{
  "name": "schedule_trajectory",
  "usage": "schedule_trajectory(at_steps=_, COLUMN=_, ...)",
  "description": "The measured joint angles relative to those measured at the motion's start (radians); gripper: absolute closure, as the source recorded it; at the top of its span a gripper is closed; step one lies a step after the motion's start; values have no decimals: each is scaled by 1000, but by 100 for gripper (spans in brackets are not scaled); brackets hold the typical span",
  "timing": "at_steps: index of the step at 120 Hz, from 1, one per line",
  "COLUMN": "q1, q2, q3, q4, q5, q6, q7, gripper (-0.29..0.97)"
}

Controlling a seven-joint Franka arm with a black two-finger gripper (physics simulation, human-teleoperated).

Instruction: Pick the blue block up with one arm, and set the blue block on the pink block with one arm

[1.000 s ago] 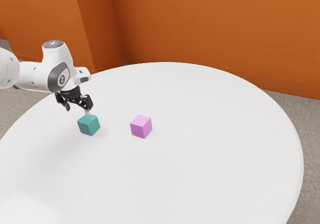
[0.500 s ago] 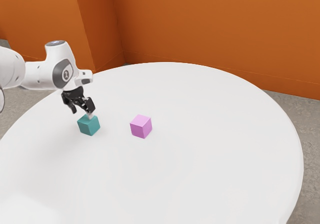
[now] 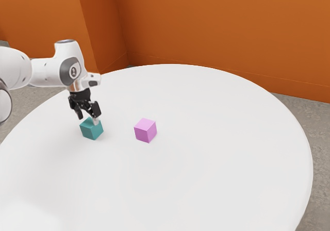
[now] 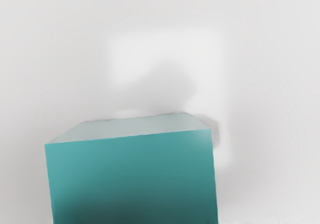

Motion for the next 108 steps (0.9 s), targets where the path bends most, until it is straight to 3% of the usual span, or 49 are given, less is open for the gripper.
schedule_trajectory(at_steps=108, q1=5, q2=78, q3=-1, q4=15, q5=0, q6=55, q7=75, gripper=0)
